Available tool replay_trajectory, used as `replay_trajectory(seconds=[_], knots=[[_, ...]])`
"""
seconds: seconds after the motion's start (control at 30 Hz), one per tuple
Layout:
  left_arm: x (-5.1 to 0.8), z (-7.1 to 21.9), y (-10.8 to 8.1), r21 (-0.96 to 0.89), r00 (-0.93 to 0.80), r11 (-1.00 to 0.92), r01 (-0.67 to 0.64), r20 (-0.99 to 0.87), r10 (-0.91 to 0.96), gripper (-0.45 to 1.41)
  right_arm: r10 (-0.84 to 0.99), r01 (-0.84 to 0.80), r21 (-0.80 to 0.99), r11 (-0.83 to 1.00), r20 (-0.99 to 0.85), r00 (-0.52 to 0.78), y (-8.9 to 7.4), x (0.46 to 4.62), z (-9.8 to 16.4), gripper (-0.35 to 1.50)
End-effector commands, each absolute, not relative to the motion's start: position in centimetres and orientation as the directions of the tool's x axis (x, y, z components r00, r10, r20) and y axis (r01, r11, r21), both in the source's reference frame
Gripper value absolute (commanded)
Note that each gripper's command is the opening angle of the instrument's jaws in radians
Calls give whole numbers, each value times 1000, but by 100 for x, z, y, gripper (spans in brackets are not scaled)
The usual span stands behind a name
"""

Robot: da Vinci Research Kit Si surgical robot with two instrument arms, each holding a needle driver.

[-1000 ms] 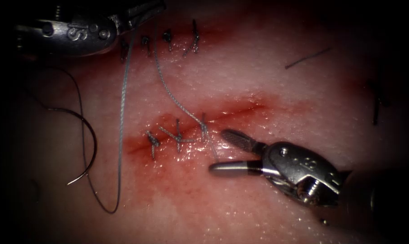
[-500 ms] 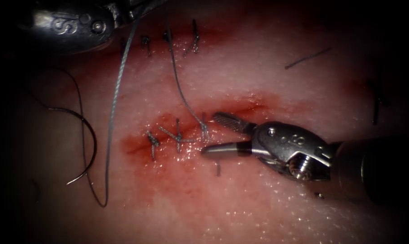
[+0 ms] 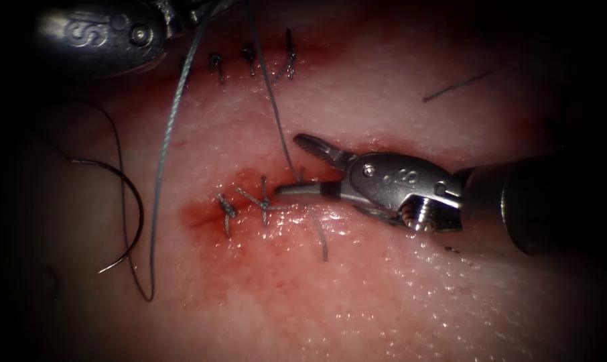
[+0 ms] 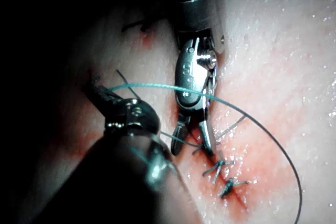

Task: Wound Closure

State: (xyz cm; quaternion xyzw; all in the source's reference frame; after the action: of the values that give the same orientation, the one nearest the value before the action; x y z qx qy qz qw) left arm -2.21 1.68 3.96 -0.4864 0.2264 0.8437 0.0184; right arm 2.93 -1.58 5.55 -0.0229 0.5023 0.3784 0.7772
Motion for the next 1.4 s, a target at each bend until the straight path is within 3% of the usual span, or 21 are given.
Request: replay_trajectory(seconds=[0.03, 0.83, 1.0, 1.07, 1.1, 1.17, 1.4], knots=[[-228, 400, 166, 362, -524, -897, -253, -831, -188, -45, 565, -608, 347, 714, -799, 207, -163, 305, 561, 133], [-236, 383, 155, 376, -516, -894, -245, -831, -208, -45, 532, -592, 330, 735, -822, 203, -158, 341, 568, 126], [-237, 378, 154, 373, -512, -894, -248, -834, -206, -45, 525, -591, 323, 739, -825, 206, -159, 347, 570, 116], [-238, 377, 153, 373, -510, -894, -248, -835, -207, -45, 521, -592, 317, 741, -827, 210, -158, 348, 570, 103], [-238, 377, 152, 373, -509, -894, -247, -835, -208, -45, 521, -592, 316, 741, -828, 210, -159, 349, 571, 64], [-239, 375, 150, 373, -505, -894, -247, -837, -210, -45, 534, -587, 323, 742, -814, 227, -161, 349, 571, -35], [-244, 368, 134, 379, -497, -893, -242, -839, -221, -45, 537, -620, 337, 708, -828, 162, -155, 345, 561, -35]])
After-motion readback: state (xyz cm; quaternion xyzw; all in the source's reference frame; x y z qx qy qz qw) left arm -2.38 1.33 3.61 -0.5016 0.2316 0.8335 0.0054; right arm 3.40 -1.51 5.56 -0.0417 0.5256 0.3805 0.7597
